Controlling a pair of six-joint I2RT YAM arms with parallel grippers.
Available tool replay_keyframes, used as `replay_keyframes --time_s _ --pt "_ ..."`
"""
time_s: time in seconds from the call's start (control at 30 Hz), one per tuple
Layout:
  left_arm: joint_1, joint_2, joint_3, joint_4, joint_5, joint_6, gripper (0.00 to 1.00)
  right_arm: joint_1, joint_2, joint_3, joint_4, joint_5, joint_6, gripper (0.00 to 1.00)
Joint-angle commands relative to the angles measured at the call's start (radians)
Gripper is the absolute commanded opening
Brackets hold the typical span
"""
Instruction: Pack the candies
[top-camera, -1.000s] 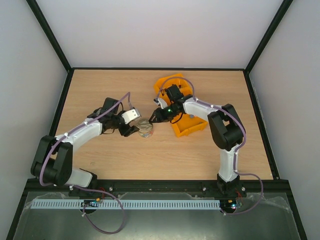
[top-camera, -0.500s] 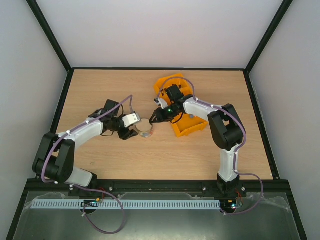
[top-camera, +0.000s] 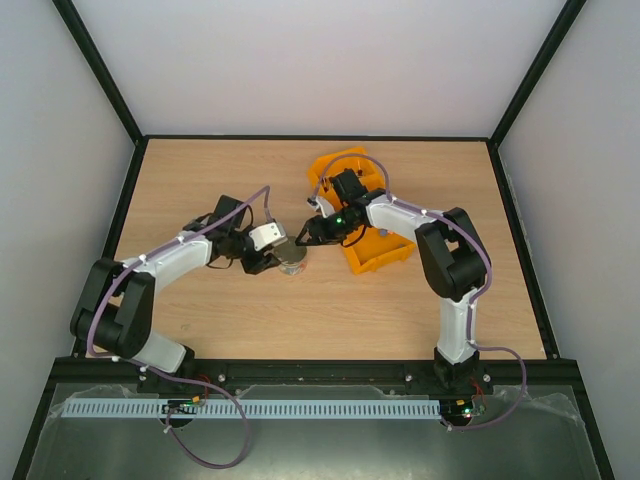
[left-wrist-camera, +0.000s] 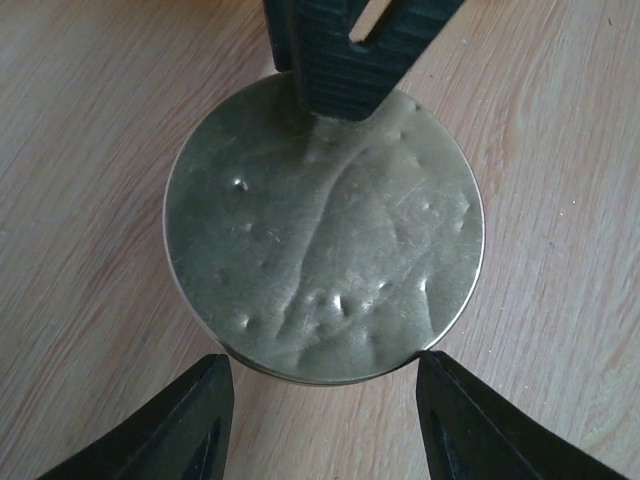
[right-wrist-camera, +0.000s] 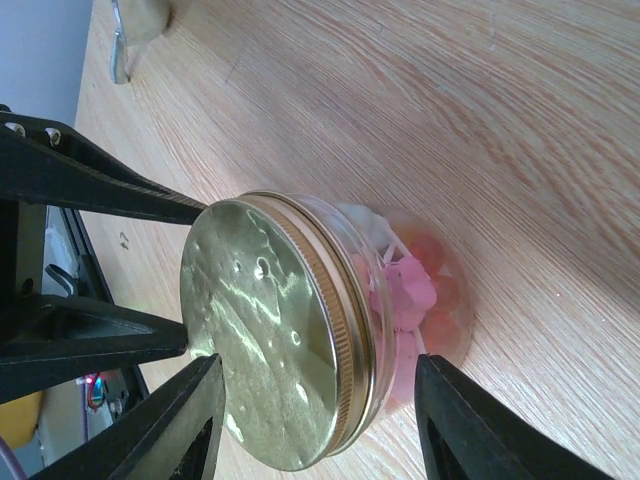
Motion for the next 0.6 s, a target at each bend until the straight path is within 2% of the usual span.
replay_keyframes --time_s 0.0,0.2,0.4,0.57 --pt "-0.003 0.015 0.029 0.050 -0.008 -0.067 0.52 -0.003 0.028 0.035 -0.042 -0.011 -0.004 0.54" --pt "-0.001 0.034 0.053 0.059 -0.001 -0.140 0.51 -0.003 0.053 0.071 -0.048 0.019 -0.009 0.53" --pt "0.032 0.013 0.078 -0.027 0.095 -0.094 0.52 -0.003 0.078 0.082 -0.049 0.076 -0.004 0.41" --pt "0.033 0.026 0.138 -0.025 0.095 -0.155 0.48 -0.002 0.084 0.082 -0.041 0.065 0.002 0.40"
